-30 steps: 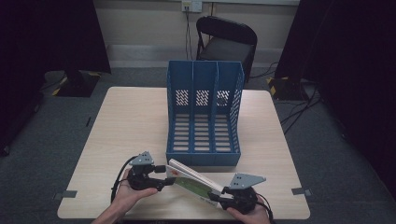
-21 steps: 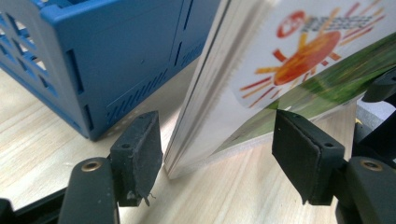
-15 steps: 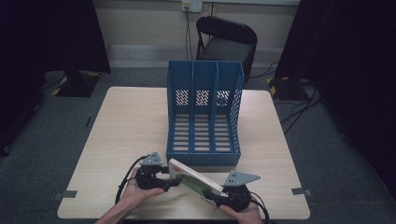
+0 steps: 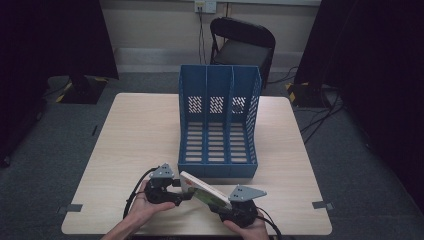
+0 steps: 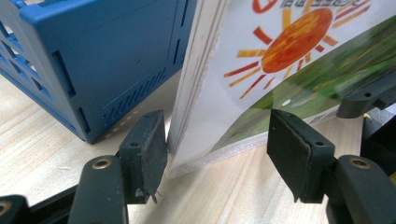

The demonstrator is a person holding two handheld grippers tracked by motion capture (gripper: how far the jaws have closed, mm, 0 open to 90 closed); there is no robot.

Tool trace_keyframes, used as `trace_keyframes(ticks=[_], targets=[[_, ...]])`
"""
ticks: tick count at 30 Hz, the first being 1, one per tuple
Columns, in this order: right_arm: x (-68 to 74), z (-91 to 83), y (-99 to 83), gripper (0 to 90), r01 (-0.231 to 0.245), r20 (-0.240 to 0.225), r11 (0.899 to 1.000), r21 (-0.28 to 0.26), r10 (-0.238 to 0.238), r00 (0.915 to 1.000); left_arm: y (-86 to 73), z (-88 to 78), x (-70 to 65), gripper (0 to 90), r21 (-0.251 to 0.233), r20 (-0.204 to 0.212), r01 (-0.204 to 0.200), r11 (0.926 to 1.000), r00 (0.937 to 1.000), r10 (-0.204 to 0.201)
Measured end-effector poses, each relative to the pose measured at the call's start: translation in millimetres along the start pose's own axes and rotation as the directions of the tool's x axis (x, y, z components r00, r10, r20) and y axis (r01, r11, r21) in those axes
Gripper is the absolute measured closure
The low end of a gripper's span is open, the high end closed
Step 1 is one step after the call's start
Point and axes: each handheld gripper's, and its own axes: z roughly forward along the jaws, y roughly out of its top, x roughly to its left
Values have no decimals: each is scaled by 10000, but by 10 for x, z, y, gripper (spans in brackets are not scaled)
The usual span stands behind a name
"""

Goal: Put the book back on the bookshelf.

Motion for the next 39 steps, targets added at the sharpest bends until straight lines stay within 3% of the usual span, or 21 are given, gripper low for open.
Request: trace_keyframes(ticks=[1, 10, 16, 20, 25, 28, 32, 35, 39], targets=[[4, -2, -1, 734, 158, 161, 9999, 48, -159, 9997, 0, -3, 0, 380, 12, 7, -6, 10000, 10000, 6], [35, -6, 30, 763, 750, 97, 9968, 281, -753, 9971, 0, -20, 29, 334, 82, 230, 401, 9992, 9989, -403], [-16, -37, 41, 764, 467, -37, 9983, 361, -466, 9989, -27, -117, 119, 256, 263, -152, 669, 9974, 9977, -665], [-27, -56, 47, 765, 437, -60, 9985, 342, -436, 9990, -54, -183, 202, 235, 283, -643, 1006, 9945, 9930, -986], [-39, -72, 53, 765, 347, -96, 9989, 315, -344, 9994, -101, -205, 305, 241, 892, -1137, 962, 9914, 9898, -858], [-41, -79, 60, 765, 340, -115, 9990, 302, -336, 9994, -126, -201, 367, 254, 1152, -1487, 1007, 9882, 9854, -831], [-41, -96, 73, 765, 325, -173, 9991, 274, -320, 9993, -158, -165, 408, 254, 1611, -2324, 998, 9819, 9707, -605], [-43, -106, 82, 766, 287, -215, 9993, 251, -282, 9994, -169, -140, 409, 245, 1634, -2855, 815, 9832, 9578, -319], [-44, -126, 97, 766, 241, -200, 9995, 182, -238, 9995, -190, -114, 407, 205, 1681, -3166, 386, 9850, 9484, 169]])
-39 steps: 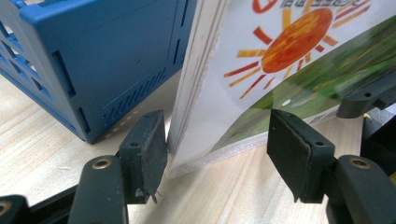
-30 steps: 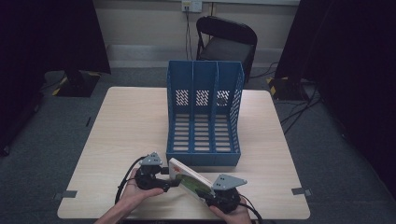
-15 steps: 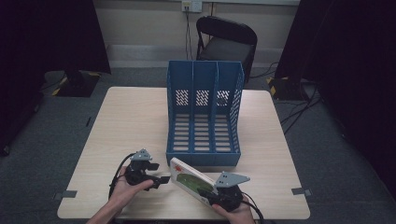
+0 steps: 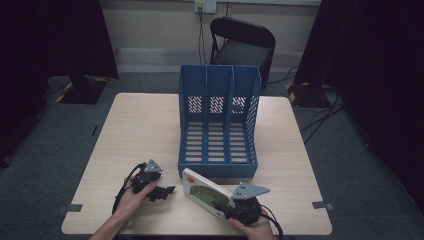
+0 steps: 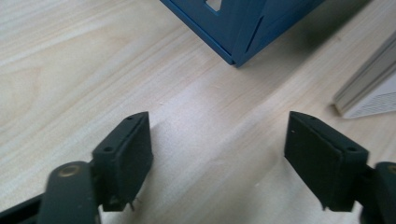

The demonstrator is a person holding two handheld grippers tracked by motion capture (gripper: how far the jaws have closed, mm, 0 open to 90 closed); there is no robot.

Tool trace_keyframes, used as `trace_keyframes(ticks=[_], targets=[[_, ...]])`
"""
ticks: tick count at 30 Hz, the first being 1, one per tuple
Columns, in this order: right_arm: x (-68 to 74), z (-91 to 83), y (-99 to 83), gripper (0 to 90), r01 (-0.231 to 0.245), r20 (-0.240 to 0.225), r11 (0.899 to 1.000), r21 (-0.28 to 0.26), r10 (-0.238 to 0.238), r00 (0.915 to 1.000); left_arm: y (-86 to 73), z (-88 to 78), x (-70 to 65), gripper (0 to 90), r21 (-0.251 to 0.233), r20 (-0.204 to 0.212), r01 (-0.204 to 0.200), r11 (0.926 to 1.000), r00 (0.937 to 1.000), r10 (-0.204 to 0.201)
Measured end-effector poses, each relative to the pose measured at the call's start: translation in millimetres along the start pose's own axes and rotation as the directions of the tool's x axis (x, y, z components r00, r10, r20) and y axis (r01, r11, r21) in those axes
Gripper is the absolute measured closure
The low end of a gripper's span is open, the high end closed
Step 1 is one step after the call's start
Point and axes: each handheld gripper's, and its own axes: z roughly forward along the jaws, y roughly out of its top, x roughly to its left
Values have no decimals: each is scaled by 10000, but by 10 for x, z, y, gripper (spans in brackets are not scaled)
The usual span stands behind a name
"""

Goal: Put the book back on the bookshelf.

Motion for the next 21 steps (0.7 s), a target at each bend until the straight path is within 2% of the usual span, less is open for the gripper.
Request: trace_keyframes(ticks=[2, 4, 10, 14, 21], targets=[[2, -15, 9, 766, -16, 15, 10000, -31, 16, 10000, -13, 21, -18, 190, -49, -335, -243, 9997, 9991, 241], [4, -29, 16, 766, 9, 4, 10000, -79, -9, 10000, -35, 39, -13, 150, -273, -362, -171, 9995, 9992, 161], [7, -45, 24, 766, 11, -39, 10000, -71, -11, 10000, -74, 55, 2, 126, -635, -351, -186, 9978, 9992, 164], [8, -56, 52, 766, 105, -81, 9999, -51, -105, 9999, -107, 77, 36, 61, -893, -366, -249, 9957, 9991, 217], [-8, -112, 83, 766, 103, -130, 9997, -211, -106, 9999, -112, 87, 37, 39, -949, -380, -221, 9952, 9991, 185]])
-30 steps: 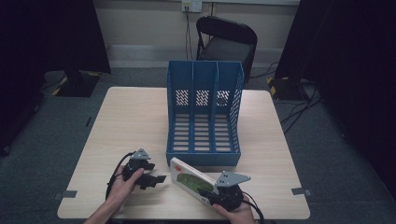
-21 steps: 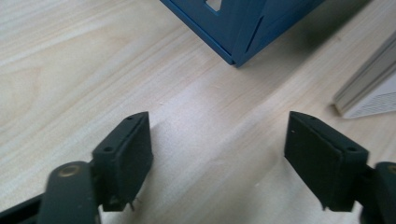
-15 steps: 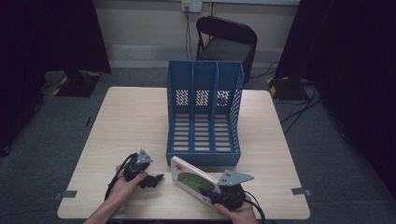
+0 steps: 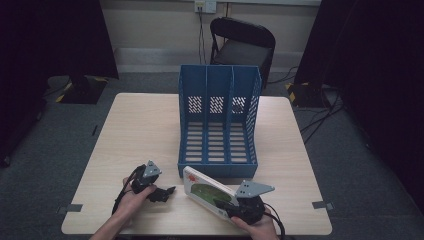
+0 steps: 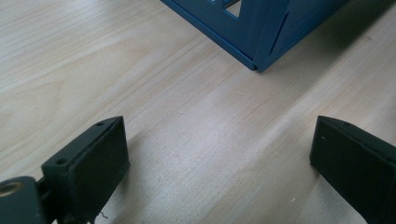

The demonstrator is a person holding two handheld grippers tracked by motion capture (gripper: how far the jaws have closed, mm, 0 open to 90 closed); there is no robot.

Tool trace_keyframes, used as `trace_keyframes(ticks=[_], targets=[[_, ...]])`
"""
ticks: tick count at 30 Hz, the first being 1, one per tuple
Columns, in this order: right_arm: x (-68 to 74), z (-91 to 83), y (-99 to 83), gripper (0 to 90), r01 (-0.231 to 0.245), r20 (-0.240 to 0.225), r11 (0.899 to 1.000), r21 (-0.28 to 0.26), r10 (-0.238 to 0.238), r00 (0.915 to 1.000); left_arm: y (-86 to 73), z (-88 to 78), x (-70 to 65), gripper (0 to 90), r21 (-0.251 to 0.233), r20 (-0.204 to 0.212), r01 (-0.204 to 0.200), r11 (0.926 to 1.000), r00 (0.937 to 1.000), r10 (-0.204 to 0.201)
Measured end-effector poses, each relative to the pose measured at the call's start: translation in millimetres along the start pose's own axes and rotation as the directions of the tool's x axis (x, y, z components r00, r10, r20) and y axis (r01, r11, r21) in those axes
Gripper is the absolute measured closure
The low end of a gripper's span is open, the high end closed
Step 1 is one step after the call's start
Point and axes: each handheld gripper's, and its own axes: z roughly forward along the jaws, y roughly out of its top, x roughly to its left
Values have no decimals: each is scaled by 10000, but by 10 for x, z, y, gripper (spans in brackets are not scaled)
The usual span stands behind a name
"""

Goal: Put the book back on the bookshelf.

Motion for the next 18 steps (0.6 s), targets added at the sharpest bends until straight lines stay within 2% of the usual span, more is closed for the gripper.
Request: trace_keyframes(ticks=[18], targets=[[33, -125, 109, 766, 68, -186, 9996, -265, -73, 9998, 2, 7, -1, 24, 4, -59, 91, 10000, 9999, -91]])
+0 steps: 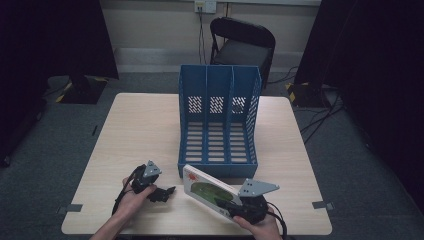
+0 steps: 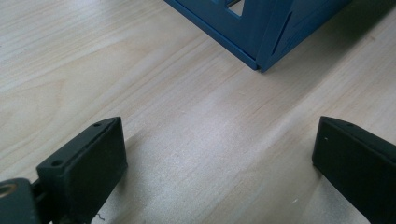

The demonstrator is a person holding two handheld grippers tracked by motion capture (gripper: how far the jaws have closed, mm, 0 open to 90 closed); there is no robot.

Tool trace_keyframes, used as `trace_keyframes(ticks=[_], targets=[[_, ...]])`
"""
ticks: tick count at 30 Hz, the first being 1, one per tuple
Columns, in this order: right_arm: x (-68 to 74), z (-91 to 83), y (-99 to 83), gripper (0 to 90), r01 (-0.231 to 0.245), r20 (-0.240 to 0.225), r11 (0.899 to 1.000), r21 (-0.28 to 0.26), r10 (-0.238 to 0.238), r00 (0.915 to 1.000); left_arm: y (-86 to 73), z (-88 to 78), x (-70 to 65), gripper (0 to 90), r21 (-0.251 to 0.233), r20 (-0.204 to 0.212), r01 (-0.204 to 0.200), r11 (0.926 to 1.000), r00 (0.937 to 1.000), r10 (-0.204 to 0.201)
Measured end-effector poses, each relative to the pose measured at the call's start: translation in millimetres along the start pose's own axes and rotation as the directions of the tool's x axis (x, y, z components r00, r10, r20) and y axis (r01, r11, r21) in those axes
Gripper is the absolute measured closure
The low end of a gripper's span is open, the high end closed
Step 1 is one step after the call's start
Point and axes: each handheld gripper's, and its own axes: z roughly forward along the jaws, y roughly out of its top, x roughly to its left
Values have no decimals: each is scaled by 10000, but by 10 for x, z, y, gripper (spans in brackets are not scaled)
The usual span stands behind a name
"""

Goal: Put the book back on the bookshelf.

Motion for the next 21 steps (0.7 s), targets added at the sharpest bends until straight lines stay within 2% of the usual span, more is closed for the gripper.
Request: trace_keyframes(ticks=[21], targets=[[26, -137, 159, 766, 1, 159, 9988, -491, 7, 9999, 2, -3, 5, 22, 60, 2, -71, 10000, 10000, 71]])
